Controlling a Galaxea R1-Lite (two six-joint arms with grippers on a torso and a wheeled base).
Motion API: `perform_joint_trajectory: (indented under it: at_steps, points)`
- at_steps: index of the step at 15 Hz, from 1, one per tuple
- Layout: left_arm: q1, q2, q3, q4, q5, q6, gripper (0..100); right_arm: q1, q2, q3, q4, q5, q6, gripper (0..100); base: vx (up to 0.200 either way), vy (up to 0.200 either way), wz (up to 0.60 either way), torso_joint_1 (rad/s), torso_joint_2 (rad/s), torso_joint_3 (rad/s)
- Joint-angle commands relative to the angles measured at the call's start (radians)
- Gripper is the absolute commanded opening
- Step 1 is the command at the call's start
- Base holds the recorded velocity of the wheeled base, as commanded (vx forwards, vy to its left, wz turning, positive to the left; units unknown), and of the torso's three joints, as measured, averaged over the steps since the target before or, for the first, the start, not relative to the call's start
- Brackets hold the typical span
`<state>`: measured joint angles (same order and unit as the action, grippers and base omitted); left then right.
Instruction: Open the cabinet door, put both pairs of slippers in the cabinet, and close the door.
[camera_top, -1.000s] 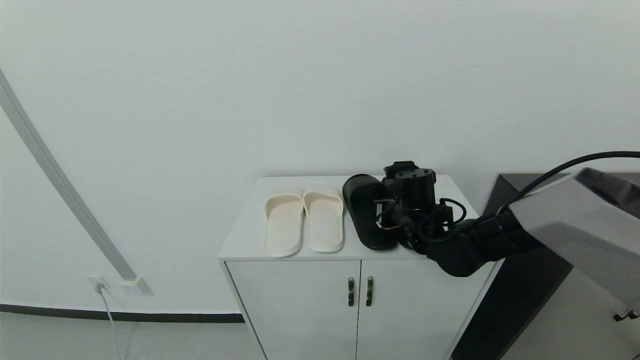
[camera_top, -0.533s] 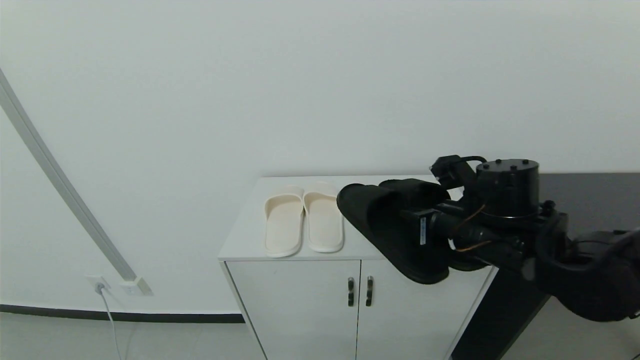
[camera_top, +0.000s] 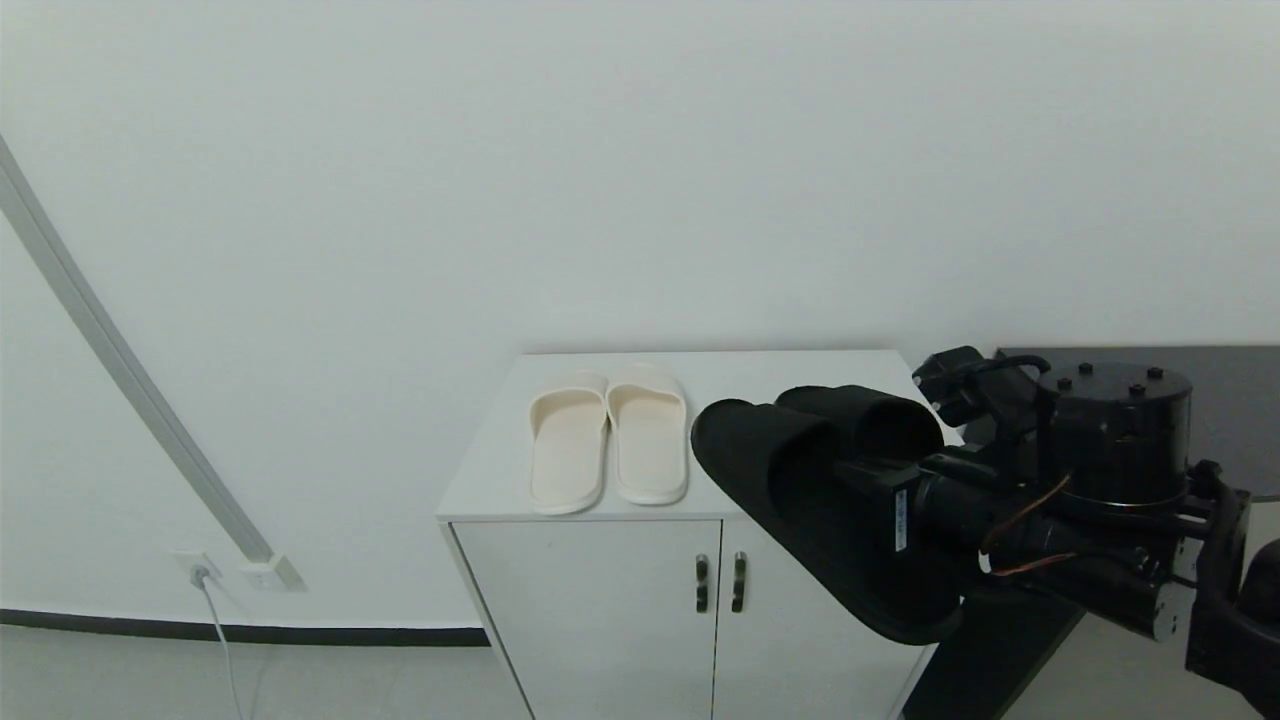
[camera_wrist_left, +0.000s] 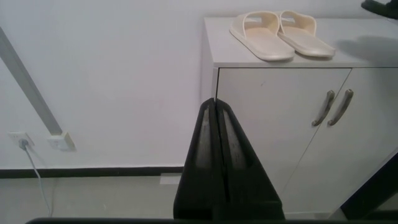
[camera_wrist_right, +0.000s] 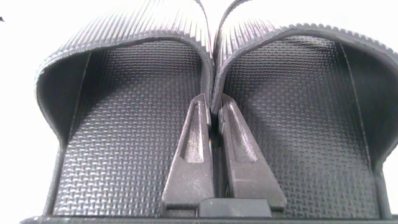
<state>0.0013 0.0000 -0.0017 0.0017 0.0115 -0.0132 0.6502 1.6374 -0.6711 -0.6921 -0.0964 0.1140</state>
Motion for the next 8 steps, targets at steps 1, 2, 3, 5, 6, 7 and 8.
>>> perform_joint_trajectory:
  at_steps: [1,2,3,5,6,7,8]
  points:
    - [0.0,0.002,0.002,0.0,0.001,-0.001,0,0.0,0.009,0.005,0.0,0.0,-0.008,0,-0.2,0.0,0.0,-0.002,0.0,-0.002]
    - [0.0,0.0,0.0,0.0,0.001,-0.001,0,0.0,0.009,0.005,-0.001,0.0,-0.008,0,-0.2,0.0,0.0,-0.002,0.0,0.002]
    - [0.0,0.002,0.0,0.0,0.001,-0.002,0,0.0,0.013,0.007,-0.001,0.0,-0.008,0,-0.2,0.0,0.0,0.012,0.01,0.002]
    - [0.0,0.0,0.0,0.0,0.002,-0.004,0,0.0,0.018,0.008,0.0,0.0,-0.008,0,-0.2,0.0,0.0,0.01,0.0,0.0]
    - [0.0,0.0,0.0,0.0,0.002,-0.004,0,0.0,0.021,0.008,0.0,0.0,-0.008,0,-0.2,0.0,0.0,-0.007,0.0,0.012]
    - [0.0,0.002,0.0,0.0,0.002,-0.002,0,-0.001,0.021,0.008,0.0,0.0,-0.008,0,-0.2,0.0,0.0,-0.007,0.0,0.007]
    - [-0.001,0.002,0.002,0.0,0.001,-0.004,0,0.0,0.021,0.008,0.0,0.0,-0.008,0,-0.2,0.0,0.0,-0.002,0.0,0.002]
